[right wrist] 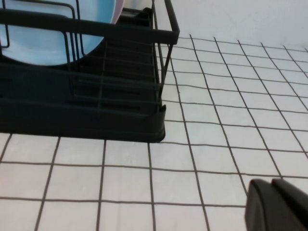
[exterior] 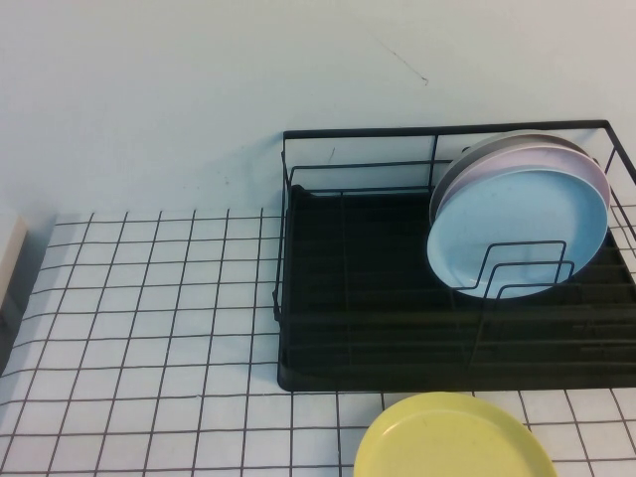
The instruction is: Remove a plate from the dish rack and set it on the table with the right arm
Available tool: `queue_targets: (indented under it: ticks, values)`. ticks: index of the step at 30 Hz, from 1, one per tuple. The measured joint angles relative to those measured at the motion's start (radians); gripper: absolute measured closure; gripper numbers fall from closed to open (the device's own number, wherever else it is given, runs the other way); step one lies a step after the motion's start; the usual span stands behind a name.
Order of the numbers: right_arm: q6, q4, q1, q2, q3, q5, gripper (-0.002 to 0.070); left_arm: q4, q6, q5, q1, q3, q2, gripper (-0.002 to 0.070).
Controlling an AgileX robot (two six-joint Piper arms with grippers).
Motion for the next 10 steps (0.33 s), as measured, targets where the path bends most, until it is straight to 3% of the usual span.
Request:
queue_targets:
  ticks: [10]
  values:
    - [0.0,0.0,0.0,0.0,-0.001,0.005,0.0677,0.0,0.0,0.0,0.0,0.0,0.0,0.0678]
